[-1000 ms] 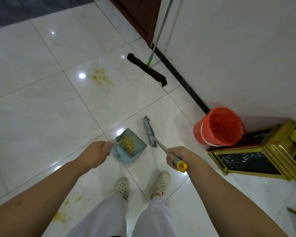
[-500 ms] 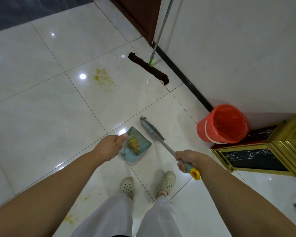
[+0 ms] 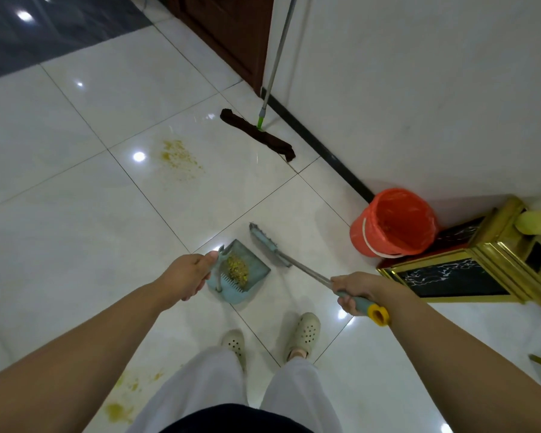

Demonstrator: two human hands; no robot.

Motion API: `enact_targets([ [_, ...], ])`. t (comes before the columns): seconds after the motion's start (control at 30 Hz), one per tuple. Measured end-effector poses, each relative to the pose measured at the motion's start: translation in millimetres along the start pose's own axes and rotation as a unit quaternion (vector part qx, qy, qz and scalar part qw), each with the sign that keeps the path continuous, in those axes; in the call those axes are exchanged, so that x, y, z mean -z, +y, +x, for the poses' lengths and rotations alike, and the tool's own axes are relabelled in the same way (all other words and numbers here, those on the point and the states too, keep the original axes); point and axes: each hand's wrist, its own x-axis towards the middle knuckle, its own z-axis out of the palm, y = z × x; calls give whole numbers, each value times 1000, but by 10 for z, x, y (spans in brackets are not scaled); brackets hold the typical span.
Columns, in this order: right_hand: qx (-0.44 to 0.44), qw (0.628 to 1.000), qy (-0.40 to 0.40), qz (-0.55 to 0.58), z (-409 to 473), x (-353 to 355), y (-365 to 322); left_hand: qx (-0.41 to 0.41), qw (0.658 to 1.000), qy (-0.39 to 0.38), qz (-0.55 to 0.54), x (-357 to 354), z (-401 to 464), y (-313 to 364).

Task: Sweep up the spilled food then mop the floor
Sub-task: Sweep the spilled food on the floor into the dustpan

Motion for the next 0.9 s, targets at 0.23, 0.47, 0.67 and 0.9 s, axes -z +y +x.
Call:
enact_targets([
  [0.23,-32,998,-44,17,152,-348,180,-6,999,-12,51,62,-64,-116],
  [0.47,-8,997,-77,1,-137,-159,105,-1,999,-8,36,81,-123,-184],
  [0.67,22,999,-23,-35,-19,-227,-244,5,1000,17,-5,189,-175,-252],
  [0.9,11,998,-6,-66,356,-510,-362,11,1000,22,-3,187,-221,-428],
])
